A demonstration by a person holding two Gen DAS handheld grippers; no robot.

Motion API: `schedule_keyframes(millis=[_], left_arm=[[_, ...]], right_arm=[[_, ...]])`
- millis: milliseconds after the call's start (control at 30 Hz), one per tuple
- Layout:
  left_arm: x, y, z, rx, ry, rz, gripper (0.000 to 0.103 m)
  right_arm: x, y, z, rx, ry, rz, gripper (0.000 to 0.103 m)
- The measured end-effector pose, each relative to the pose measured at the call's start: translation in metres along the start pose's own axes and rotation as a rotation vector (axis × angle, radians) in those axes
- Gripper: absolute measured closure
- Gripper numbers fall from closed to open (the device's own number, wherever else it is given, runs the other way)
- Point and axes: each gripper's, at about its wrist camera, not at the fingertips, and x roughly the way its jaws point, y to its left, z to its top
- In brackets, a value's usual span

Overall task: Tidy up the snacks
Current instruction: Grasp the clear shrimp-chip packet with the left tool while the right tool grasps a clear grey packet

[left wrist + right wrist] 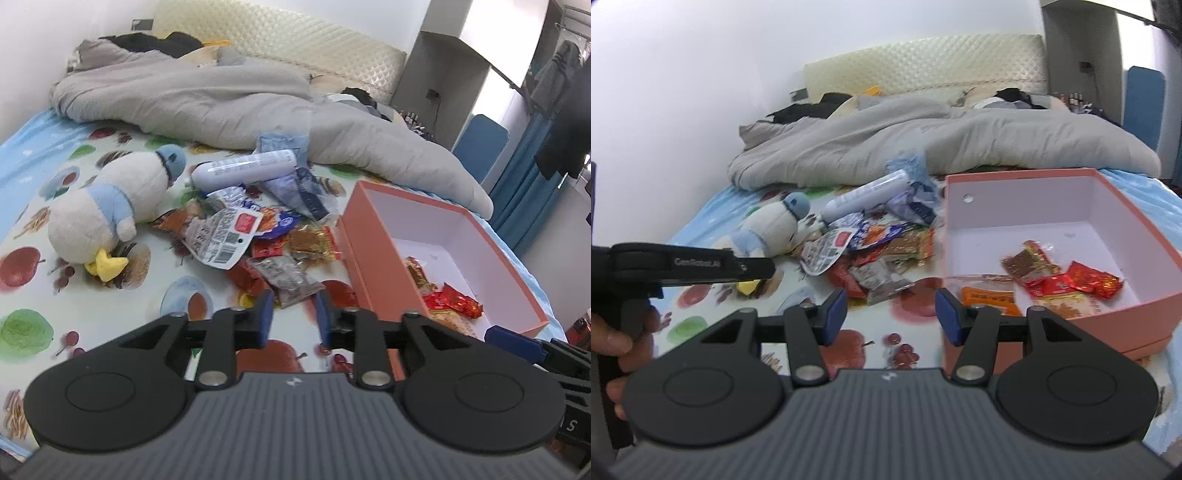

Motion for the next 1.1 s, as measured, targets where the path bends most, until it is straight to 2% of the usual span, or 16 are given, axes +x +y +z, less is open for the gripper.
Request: schedule_keyframes(millis=[133,200,233,267,567,633,833,967,1100], left_arm=[[0.015,0.020,0.003,-0.037,0.010,0.012,0.052],[0.025,0.032,0.006,-0.064,0.013,0.014,0.048],[0.030,0.037,0.007,-0.077,0.015,0.014,0.047],[0.037,0.044,0.009,-0.092,0.015,0.009,0.046],[0.115,0.097,0.034,-0.240,0.045,0.025,0.031],[0.133,0.106,0.041,-0.265,0.048,0.049,0.022],[0.183,0.121,0.058,-0.360,0.103,0.048,0.018],[0.198,0.128,0.068,-0.419,0.065,0.065,0.015],[0.216,0.136,0.071,-0.515,0.062,0.111,0.015]], right_arm=[[0.019,0.013,0.002,-0.023,0.027,0.012,0.047],[0.029,0.017,0.004,-0.032,0.040,0.018,0.041],[0.036,0.020,0.005,-0.037,0.042,0.021,0.033],[0.041,0.022,0.006,-0.042,0.045,0.023,0.032],[0.123,0.041,0.019,-0.090,0.110,0.026,0.032],[0.145,0.043,0.021,-0.103,0.121,0.017,0.032],[0.195,0.037,0.027,-0.103,0.173,-0.020,0.033],[0.221,0.031,0.026,-0.089,0.203,-0.041,0.036],[0.240,0.031,0.019,-0.114,0.203,-0.065,0.036]])
